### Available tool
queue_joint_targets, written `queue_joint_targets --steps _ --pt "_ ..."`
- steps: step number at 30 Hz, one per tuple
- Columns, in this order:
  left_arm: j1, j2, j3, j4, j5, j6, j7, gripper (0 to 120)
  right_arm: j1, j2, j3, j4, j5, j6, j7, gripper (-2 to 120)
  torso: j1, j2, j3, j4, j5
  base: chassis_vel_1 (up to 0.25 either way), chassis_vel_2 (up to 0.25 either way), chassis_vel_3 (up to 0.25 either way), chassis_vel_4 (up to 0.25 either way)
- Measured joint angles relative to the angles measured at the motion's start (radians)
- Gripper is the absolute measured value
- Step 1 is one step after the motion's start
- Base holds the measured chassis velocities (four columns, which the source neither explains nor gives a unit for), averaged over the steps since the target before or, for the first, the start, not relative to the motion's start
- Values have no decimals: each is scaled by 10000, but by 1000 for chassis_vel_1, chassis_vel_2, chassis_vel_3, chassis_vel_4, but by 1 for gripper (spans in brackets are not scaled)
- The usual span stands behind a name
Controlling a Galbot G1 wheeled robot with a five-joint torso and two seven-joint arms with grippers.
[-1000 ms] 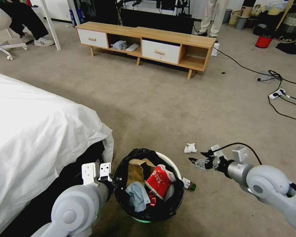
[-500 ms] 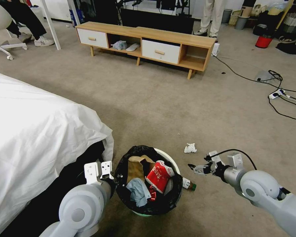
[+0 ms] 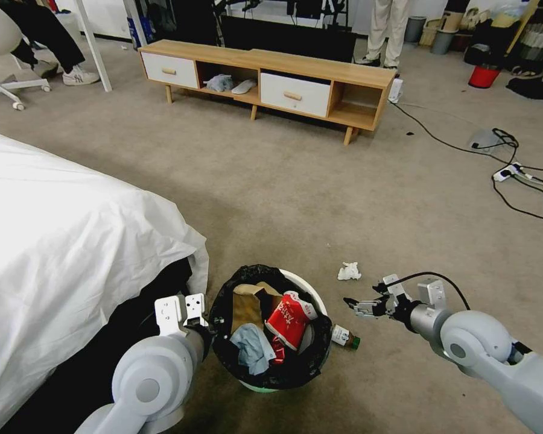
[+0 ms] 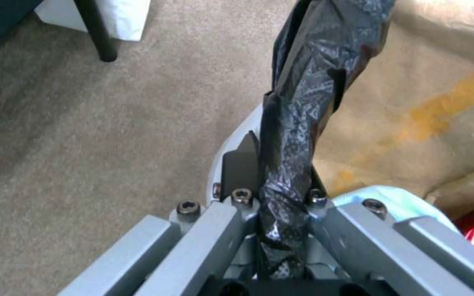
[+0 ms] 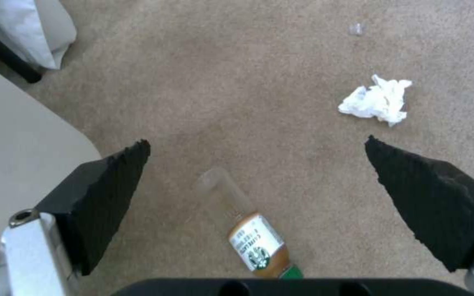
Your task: Pick up the trash bin, then pick up the garbage from the floor and place it into the trash bin.
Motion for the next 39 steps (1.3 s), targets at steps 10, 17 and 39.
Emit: queue_joint_targets --steps 10,17,39 --pt "-93 -25 -3 41 31 0 10 1 431 100 -519 -394 -210 17 -136 100 0 0 0 0 -1 0 0 0 0" --pt "-115 -167 -43 75 157 0 13 1 1191 386 -1510 -1114 -589 -82 -288 100 0 0 0 -1 -1 0 0 0 0" --pt "-136 -683 -257 227 672 0 255 1 4687 1525 -5016 -3366 -1199 -1452 -1244 100 -1 0 0 2 -1 0 0 0 0"
